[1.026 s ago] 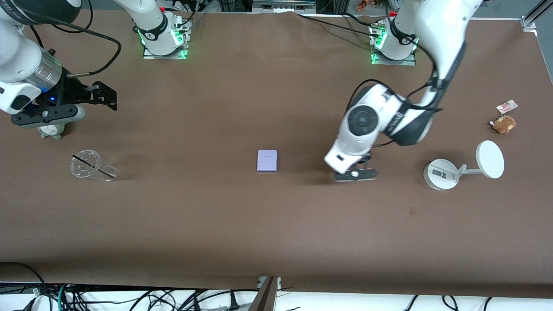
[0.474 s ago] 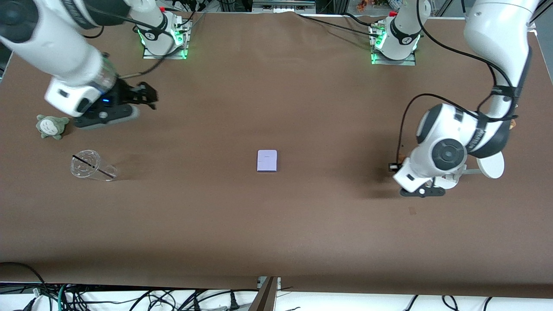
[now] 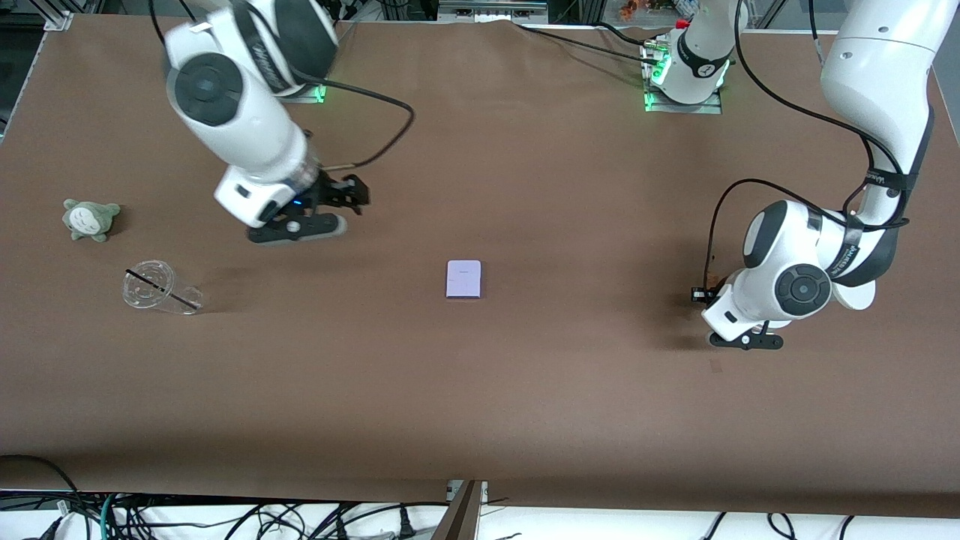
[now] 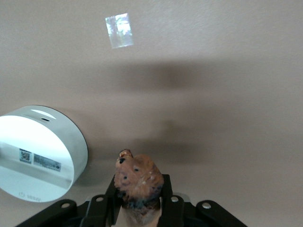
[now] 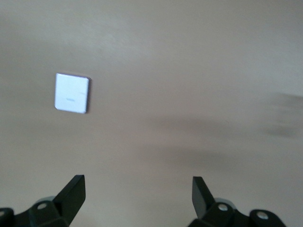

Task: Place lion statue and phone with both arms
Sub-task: 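Move the lion with the left gripper while the right gripper reaches the phone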

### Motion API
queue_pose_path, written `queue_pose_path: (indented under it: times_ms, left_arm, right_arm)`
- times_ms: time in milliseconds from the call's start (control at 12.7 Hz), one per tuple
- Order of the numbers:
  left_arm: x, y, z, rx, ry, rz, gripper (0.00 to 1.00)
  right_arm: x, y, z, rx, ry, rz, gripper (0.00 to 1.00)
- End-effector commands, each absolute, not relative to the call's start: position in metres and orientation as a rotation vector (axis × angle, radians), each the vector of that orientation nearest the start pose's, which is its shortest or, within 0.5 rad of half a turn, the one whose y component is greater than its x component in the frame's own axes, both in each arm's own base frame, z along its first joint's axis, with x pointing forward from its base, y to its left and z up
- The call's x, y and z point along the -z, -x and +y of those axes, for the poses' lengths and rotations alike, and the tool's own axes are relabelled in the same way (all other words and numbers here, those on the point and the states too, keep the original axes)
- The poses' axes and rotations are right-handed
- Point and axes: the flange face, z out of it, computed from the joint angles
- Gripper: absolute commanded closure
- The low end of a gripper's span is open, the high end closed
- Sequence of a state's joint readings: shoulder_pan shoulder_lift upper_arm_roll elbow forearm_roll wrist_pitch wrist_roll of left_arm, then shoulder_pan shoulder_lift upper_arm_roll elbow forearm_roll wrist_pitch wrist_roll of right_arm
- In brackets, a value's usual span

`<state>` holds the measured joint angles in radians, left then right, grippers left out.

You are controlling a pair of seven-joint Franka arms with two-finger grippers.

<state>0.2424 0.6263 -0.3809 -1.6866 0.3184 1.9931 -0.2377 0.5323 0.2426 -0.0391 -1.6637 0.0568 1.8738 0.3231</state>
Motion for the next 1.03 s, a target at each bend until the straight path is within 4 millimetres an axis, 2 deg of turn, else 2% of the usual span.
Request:
queue_pose_path:
  times_ms: [0, 158, 237, 316, 474, 553, 632, 789, 947]
  left_arm:
    - [-0.219, -0.643, -0.042, -0.388, 3.04, 0.095, 0.8]
    - [-0.207, -0.641, -0.032, -0.343, 3.065, 0.081, 0.8]
    - [-0.206, -0.641, -0.033, -0.318, 3.073, 0.084, 0.8]
    - [-0.206, -0.642, -0.032, -0.306, 3.075, 0.083, 0.79]
    - [-0.206, -0.642, -0.033, -0.306, 3.074, 0.085, 0.7]
    - [-0.206, -0.642, -0.034, -0.306, 3.075, 0.083, 0.26]
    - [-0.205, -0.642, -0.033, -0.308, 3.074, 0.082, 0.0]
    - [-0.209, -0.642, -0.038, -0.31, 3.071, 0.091, 0.0]
    - [-0.229, -0.646, -0.041, -0.289, 3.06, 0.092, 0.0]
  right_arm:
    - [-0.418, -0.56, 0.343, -0.024, 3.104, -0.157, 0.0]
    - [-0.376, -0.559, 0.369, -0.018, 3.105, -0.128, 0.0]
    - [-0.348, -0.562, 0.375, -0.032, 3.111, -0.124, 0.0]
    - [-0.325, -0.558, 0.391, -0.01, 3.104, -0.156, 0.0]
    - [-0.28, -0.555, 0.414, 0.05, 3.082, -0.188, 0.0]
    - [-0.265, -0.554, 0.423, 0.088, 3.067, -0.18, 0.0]
    - [-0.25, -0.555, 0.431, 0.114, 3.057, -0.162, 0.0]
    - [-0.229, -0.554, 0.449, 0.145, 3.044, -0.144, 0.0]
    - [-0.213, -0.556, 0.463, 0.157, 3.039, -0.136, 0.0]
